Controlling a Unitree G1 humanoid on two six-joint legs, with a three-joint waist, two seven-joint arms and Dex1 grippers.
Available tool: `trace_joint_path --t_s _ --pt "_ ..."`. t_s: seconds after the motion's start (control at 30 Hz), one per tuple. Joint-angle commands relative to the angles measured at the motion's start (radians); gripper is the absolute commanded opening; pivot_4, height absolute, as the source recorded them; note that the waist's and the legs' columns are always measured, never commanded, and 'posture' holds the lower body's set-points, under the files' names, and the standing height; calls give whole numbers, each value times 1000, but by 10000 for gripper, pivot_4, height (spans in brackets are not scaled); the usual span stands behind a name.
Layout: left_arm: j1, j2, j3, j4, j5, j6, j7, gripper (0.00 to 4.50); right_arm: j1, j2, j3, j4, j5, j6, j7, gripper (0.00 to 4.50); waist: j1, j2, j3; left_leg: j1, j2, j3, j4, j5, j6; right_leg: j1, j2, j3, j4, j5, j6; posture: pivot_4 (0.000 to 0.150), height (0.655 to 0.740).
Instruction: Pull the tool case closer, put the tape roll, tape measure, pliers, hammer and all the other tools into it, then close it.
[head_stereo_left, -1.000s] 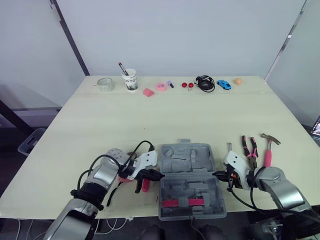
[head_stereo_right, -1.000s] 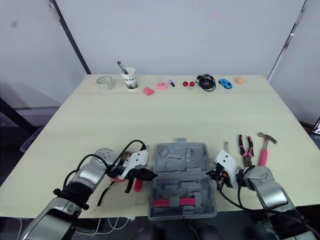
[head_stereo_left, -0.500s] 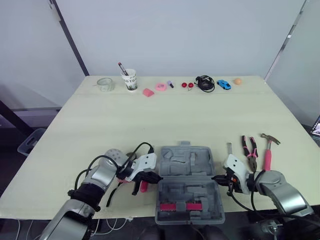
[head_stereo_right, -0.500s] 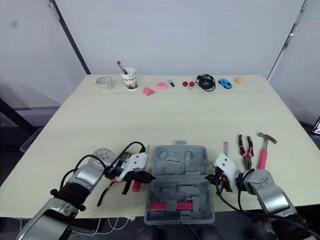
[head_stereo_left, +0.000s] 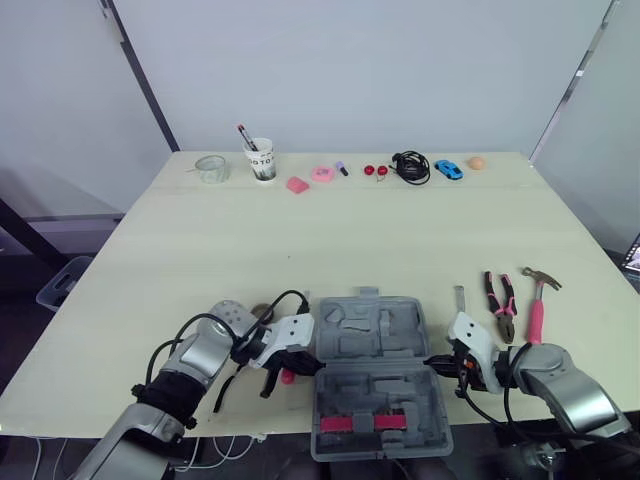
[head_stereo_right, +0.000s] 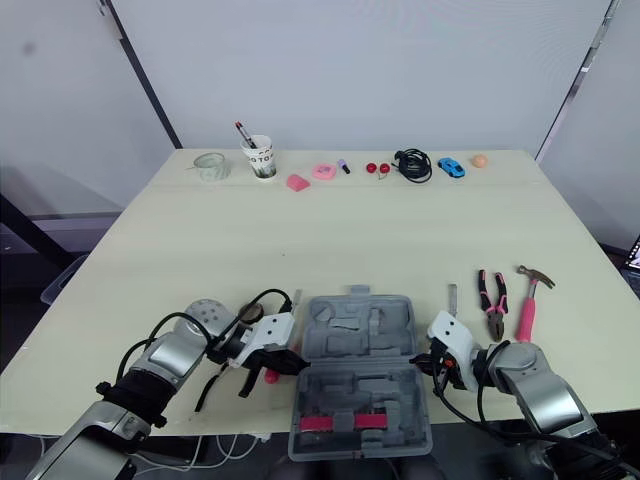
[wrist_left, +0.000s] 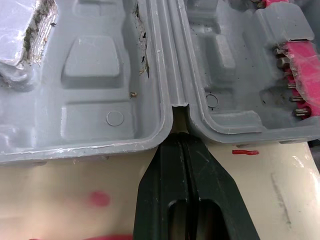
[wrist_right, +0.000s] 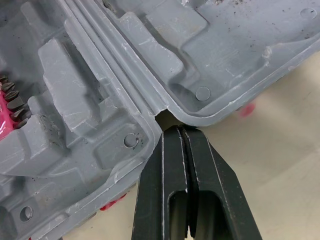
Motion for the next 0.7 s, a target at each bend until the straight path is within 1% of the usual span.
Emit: trace_joint_path --t_s 0.03,0.7 --pt "16 -1 -42 -15 6 -1 -23 336 6 -4 22 -50 35 3 17 0 0 0 0 0 0 0 0 0 0 0 0 0 0 0 0 1500 7400" --pt "9 1 -54 9 19 -14 -26 336 -2 -15 22 -25 28 -22 -3 0 0 0 0 0 0 0 0 0 0 0 0 0 0 0 0 1500 7400"
